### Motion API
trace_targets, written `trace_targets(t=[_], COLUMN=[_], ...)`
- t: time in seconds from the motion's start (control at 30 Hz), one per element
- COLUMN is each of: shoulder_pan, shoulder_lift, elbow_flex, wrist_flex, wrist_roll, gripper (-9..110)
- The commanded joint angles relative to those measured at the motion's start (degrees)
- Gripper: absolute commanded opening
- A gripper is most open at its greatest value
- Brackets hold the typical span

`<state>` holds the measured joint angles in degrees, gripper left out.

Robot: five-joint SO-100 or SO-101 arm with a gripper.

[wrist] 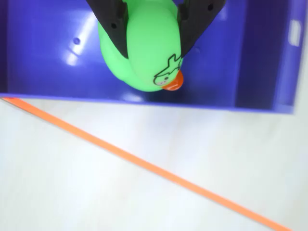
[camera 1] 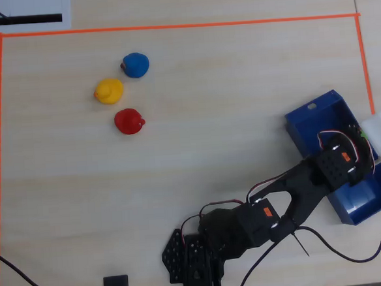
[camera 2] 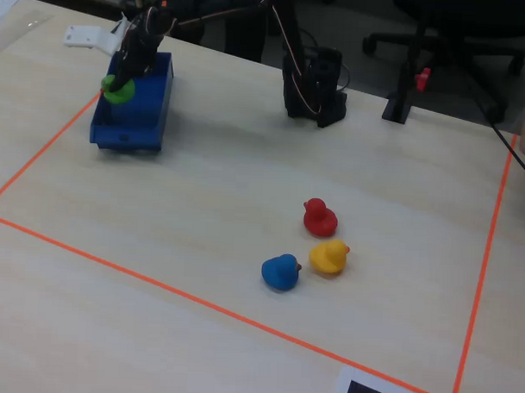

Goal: Grasp green duck and put it into box.

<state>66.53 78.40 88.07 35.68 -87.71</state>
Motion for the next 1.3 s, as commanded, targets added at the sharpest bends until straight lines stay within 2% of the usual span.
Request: trace_targets(t=[0.0, 0.17, 0.3, 0.63, 0.8, 0.93, 1.03, 1.17, 1.27], shoulder_pan=[1.58, 1.85, 2.02, 2.02, -0.18, -7.65, -17.58, -34.72, -48.43], shoulder_lift=[1.14, 1.76, 1.76, 4.22, 9.67, 17.31, 23.91, 33.49, 42.71], elbow_flex=[2.72, 3.78, 3.87, 4.31, 0.88, -8.79, -12.66, -10.55, -0.09], wrist_flex=[-2.64, -2.72, -1.76, 0.53, 2.02, 12.04, 21.71, 34.45, 39.38], wrist_roll=[-2.72, -2.72, -3.60, -3.34, 3.69, 13.27, 14.85, 14.94, 14.15], gripper=[0, 0, 11, 16, 15, 14, 10, 2, 0])
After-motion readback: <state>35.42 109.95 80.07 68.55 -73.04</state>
